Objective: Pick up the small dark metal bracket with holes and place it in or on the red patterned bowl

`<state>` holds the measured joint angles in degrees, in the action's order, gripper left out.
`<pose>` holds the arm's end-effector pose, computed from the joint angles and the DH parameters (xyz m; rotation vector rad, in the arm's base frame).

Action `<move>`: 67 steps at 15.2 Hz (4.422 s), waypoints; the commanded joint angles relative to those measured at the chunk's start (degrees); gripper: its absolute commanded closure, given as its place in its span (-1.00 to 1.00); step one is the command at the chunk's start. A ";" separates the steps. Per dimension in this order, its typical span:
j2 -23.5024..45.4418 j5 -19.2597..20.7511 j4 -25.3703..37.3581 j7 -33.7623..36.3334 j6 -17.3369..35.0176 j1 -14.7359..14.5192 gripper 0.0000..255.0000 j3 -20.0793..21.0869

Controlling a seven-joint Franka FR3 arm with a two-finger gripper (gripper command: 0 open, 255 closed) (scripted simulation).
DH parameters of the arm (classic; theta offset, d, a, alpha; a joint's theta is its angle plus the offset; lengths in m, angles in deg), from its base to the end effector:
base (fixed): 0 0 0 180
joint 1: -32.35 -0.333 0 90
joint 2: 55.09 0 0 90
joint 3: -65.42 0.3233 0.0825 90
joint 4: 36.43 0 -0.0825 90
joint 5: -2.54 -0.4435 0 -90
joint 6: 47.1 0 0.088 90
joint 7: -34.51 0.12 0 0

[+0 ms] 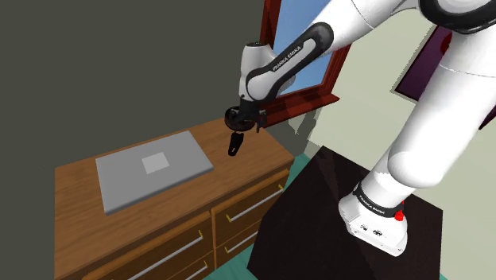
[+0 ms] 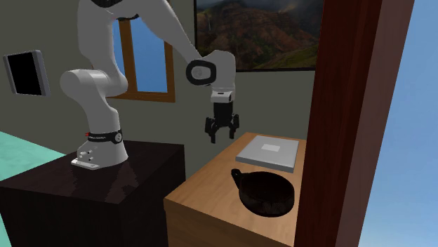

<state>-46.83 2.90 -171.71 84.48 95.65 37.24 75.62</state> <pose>0.5421 0.0524 0.2135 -2.8950 1.1834 0.0316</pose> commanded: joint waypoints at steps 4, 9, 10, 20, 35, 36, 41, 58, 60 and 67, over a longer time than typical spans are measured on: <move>11.64 3.50 7.12 7.56 4.81 -1.31 -1.00 -2.35; 21.10 4.74 14.41 12.43 7.30 -2.88 -1.00 -4.94; 21.80 4.84 14.55 12.50 7.85 -2.96 -1.00 -5.04; 26.49 5.45 15.79 12.94 11.30 -3.46 -1.00 -5.69; 25.76 5.37 15.56 12.88 10.80 -3.38 1.00 -5.59; 25.03 5.28 15.34 12.82 10.29 -3.30 1.00 -5.49; 21.50 4.80 14.49 12.47 7.62 -2.93 1.00 -5.01; 10.66 2.89 13.87 11.16 -2.57 -1.96 1.00 -3.69; 9.53 2.67 14.04 11.02 -3.86 -1.88 1.00 -3.58; 12.10 2.20 20.25 6.23 -7.45 1.09 1.00 -4.93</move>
<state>-35.50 5.20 -152.51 92.10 88.45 37.44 71.09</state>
